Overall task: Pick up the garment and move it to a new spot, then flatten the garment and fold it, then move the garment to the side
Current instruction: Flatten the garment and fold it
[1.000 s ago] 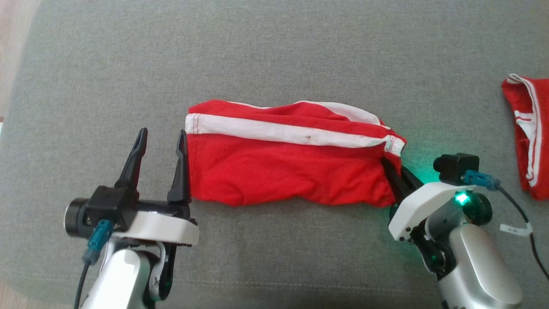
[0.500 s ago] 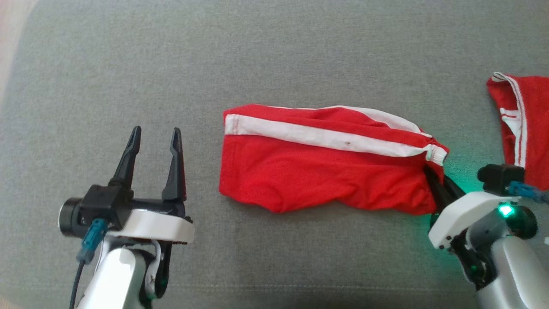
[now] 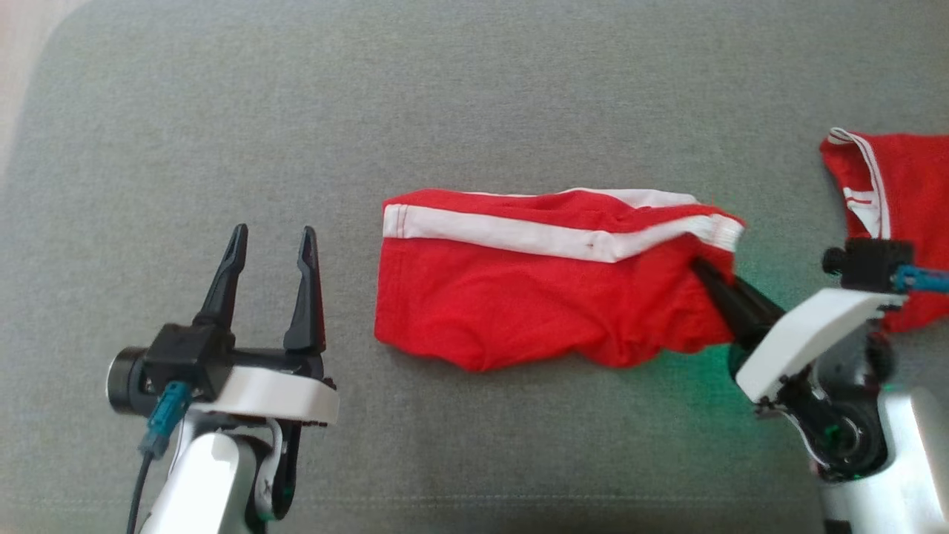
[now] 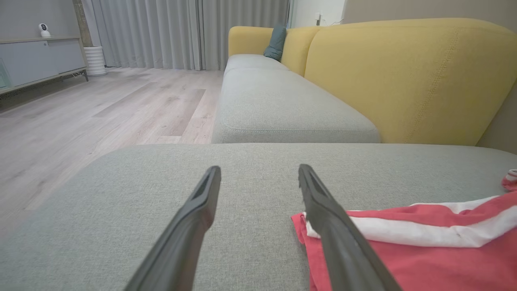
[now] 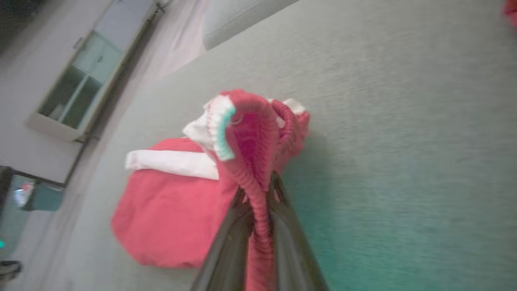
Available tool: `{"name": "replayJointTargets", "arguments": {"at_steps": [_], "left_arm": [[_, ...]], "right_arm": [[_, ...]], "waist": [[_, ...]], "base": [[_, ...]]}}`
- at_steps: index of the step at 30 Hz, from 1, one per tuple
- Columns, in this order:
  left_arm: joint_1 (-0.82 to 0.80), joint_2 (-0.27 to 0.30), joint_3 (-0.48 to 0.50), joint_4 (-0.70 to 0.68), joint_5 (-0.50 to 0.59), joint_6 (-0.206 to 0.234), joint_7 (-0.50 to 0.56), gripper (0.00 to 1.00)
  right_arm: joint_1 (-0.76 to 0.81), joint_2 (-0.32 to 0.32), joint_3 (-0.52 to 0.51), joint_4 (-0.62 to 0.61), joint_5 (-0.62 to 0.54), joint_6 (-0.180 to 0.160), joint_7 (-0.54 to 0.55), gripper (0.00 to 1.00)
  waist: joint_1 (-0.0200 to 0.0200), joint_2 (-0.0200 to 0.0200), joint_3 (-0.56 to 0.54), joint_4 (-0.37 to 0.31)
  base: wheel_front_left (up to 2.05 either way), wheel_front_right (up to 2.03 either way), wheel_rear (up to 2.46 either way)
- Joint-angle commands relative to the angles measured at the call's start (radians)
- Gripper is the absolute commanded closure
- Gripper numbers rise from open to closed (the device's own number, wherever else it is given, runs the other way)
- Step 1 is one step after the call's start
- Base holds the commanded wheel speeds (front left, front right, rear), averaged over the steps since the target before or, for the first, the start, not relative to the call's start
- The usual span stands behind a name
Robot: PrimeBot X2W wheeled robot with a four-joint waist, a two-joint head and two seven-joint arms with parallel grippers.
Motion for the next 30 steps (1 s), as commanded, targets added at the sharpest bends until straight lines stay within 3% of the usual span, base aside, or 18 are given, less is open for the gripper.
{"name": "replayJointTargets", "arguments": {"at_steps": [1, 6, 10, 18, 27, 28, 29, 30], "left_arm": [[-0.021, 0.009, 0.038, -0.028, 0.008, -0.005, -0.012, 0.0], [-0.031, 0.004, 0.033, -0.028, 0.01, -0.01, -0.012, 0.0], [-0.041, -0.002, 0.031, -0.024, 0.01, -0.016, -0.012, 0.0], [-0.057, -0.02, 0.026, -0.012, 0.015, -0.028, -0.012, 0.0], [-0.064, -0.038, 0.023, -0.001, 0.023, -0.042, -0.012, 0.0], [-0.064, -0.039, 0.024, 0.0, 0.024, -0.043, -0.012, 0.0], [-0.064, -0.041, 0.025, 0.001, 0.026, -0.044, -0.012, 0.0], [-0.063, -0.043, 0.026, 0.001, 0.027, -0.045, -0.012, 0.0]], "right_arm": [[-0.011, 0.022, 0.015, -0.073, 0.058, -0.001, 0.047, 1.0], [-0.041, 0.069, 0.033, -0.132, 0.187, -0.001, 0.144, 1.0], [-0.09, 0.084, 0.098, -0.086, 0.26, -0.001, 0.154, 1.0], [-0.235, 0.086, 0.317, 0.126, 0.43, -0.001, -0.031, 1.0], [-0.371, 0.086, 0.49, 0.353, 0.489, -0.001, -0.228, 1.0], [-0.383, 0.086, 0.505, 0.376, 0.486, -0.001, -0.252, 0.89], [-0.394, 0.086, 0.521, 0.397, 0.479, -0.001, -0.275, 0.38], [-0.404, 0.086, 0.537, 0.413, 0.472, -0.001, -0.298, 0.0]], "waist": [[0.0, 0.0, 0.001, 0.008], [0.0, 0.0, 0.017, 0.034], [0.0, 0.0, 0.031, 0.06], [0.0, 0.0, 0.046, 0.116], [0.0, 0.0, 0.057, 0.153], [0.0, 0.0, 0.058, 0.155], [0.0, 0.0, 0.058, 0.157], [0.0, 0.0, 0.058, 0.157]], "base": [[0.0, 0.0, 0.0], [0.0, 0.0, 0.0], [0.0, 0.0, 0.0], [0.0, 0.0, 0.0], [0.0, 0.0, 0.0], [0.0, 0.0, 0.0], [0.0, 0.0, 0.0], [0.0, 0.0, 0.0]]}}
